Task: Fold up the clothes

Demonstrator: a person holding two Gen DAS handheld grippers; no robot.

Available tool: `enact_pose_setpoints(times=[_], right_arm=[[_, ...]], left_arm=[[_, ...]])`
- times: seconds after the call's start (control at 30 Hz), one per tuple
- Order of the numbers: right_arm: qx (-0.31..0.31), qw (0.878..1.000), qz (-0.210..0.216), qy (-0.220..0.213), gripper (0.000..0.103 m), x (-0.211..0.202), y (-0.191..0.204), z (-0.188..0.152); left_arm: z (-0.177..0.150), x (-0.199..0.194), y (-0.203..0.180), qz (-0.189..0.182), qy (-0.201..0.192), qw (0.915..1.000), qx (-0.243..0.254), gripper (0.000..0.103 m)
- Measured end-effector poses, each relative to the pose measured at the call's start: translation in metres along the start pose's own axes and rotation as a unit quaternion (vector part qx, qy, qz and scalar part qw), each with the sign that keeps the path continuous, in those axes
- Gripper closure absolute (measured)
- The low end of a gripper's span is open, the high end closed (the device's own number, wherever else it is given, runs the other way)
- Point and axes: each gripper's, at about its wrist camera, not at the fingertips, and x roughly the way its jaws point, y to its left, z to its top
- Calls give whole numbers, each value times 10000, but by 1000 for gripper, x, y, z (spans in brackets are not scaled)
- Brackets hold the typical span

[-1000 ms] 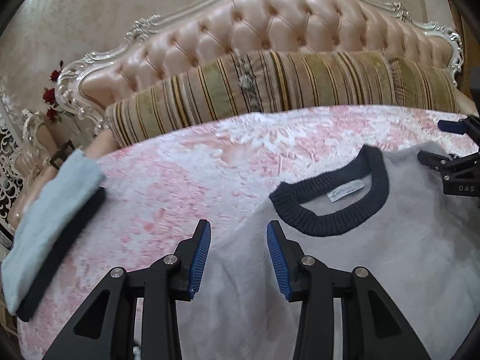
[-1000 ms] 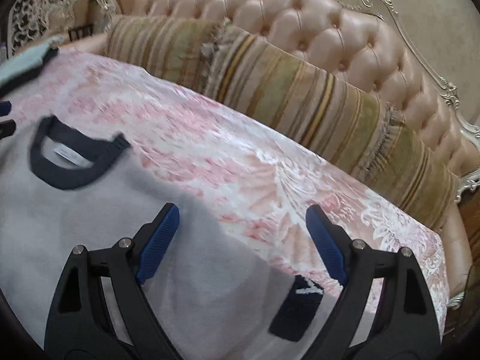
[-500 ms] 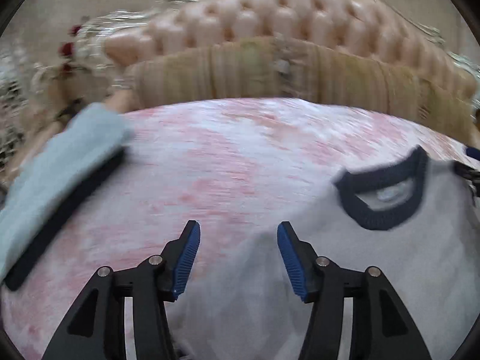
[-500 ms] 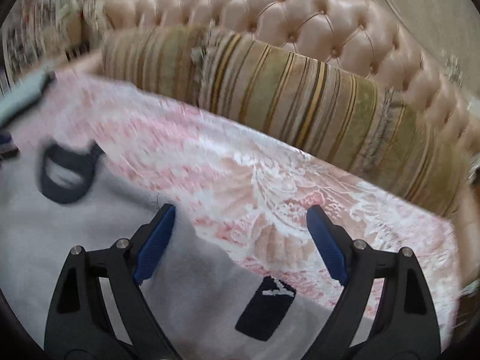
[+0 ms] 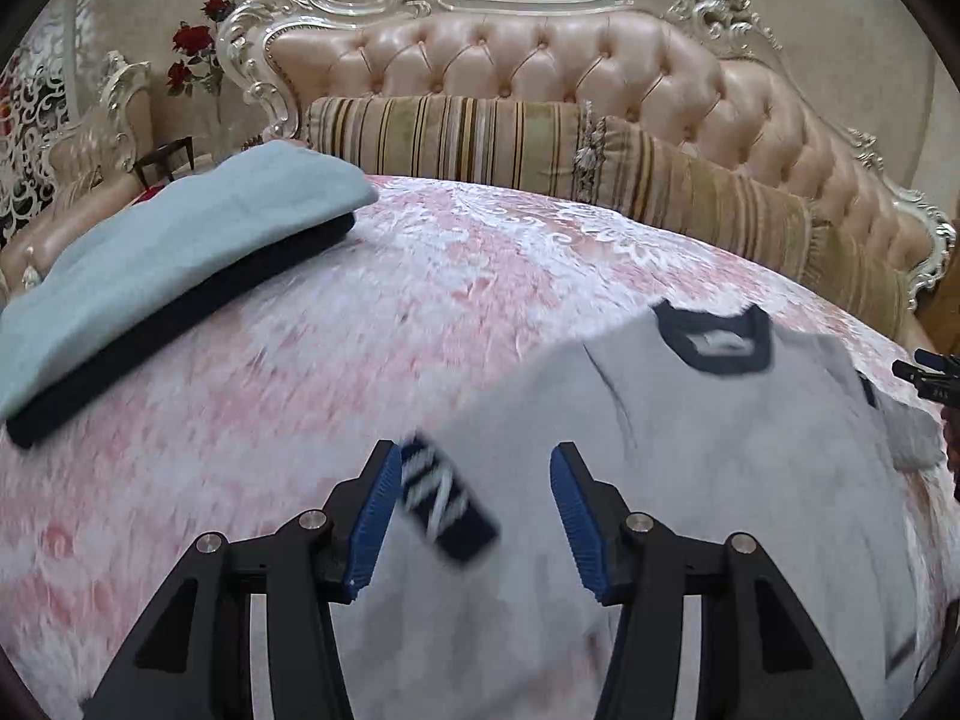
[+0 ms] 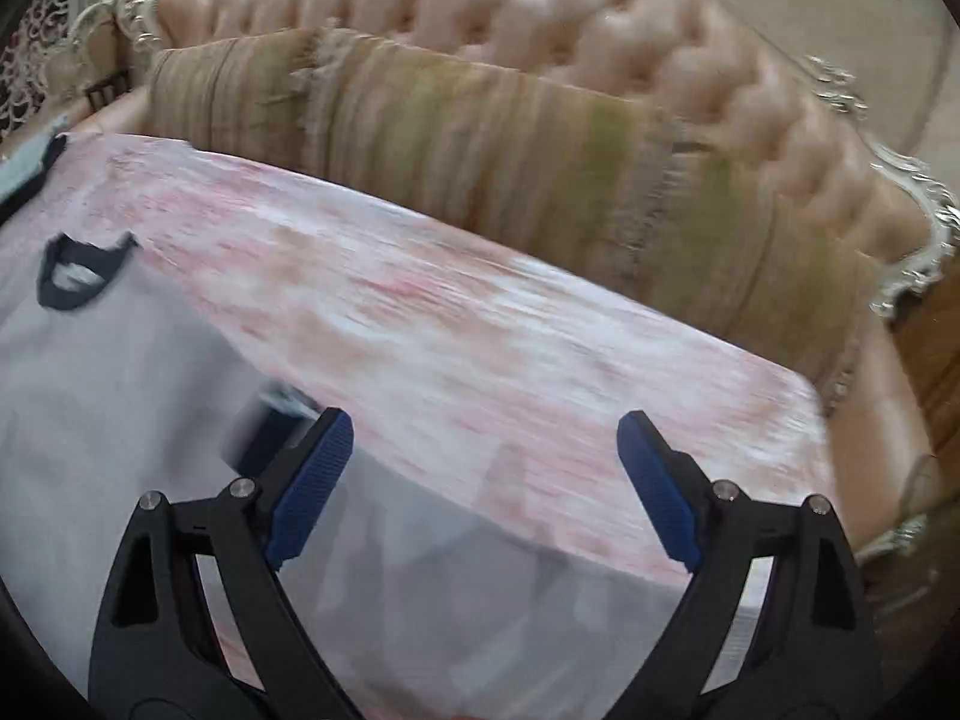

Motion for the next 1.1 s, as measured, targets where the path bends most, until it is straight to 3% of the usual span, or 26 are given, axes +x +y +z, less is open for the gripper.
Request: enact_pose_setpoints(times=[0.2, 0.3, 0.43, 0.57, 0.63, 0.77, 0.87, 0.9, 1.0, 1.07, 1.1], right_arm=[[1233, 9916, -118, 374, 12, -38, -129, -32], [1606, 9844, -216, 690, 12, -32, -165, -65], [1776, 9814, -111, 725, 12, -18, -179, -86], [1448, 9879, 88, 545, 12, -7, -173, -87], [1243, 9904, 169, 574, 21, 2, -169, -87], [1274, 9900, 381, 473, 27, 5, -171, -89], [1343, 9878, 752, 254, 25, -2, -173, -93], [1354, 9866, 896, 180, 18, -4, -173, -94], [1170, 9887, 915, 205, 16, -1, -167, -97], [1097, 9894, 927, 207, 20, -1, -164, -100], [1095, 9892, 958, 197, 30, -1, -164, -101]], left_arm=[[-69, -78, -18, -519, -423, 9976, -197, 50], [-99, -100, -29, -557, -528, 9966, -302, 50], [-130, -131, -35, -530, -615, 9950, -583, 50], [-144, -158, -31, -386, -709, 9937, -780, 50], [-149, -171, -27, -293, -758, 9929, -867, 50], [-155, -190, -19, -155, -843, 9915, -977, 50], [-158, -197, -15, -162, -872, 9902, -1076, 50], [-160, -199, -14, -163, -872, 9899, -1103, 50], [-162, -199, -13, -140, -860, 9896, -1142, 50], [-163, -198, -13, -147, -852, 9894, -1163, 50], [-164, -198, -13, -151, -848, 9893, -1173, 50]])
